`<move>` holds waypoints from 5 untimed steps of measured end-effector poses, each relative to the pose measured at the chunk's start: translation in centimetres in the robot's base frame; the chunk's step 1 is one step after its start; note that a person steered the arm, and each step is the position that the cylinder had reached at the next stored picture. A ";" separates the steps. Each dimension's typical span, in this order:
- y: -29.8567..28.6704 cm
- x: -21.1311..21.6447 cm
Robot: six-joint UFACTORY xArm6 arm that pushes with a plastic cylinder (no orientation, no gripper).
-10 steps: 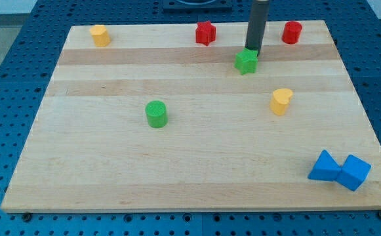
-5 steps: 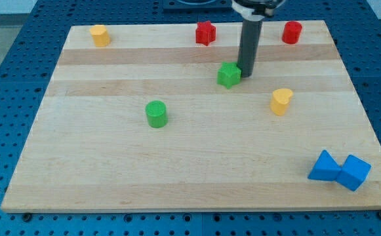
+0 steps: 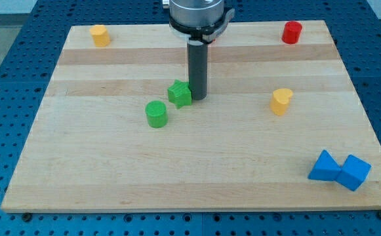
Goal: Move the green star towards the left center of the board
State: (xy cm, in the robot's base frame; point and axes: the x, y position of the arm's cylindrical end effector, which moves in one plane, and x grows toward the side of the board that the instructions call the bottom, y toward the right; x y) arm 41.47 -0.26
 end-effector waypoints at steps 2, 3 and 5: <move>-4.7 0.3; -7.8 0.5; -11.8 2.1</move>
State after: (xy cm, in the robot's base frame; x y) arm 43.54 -12.11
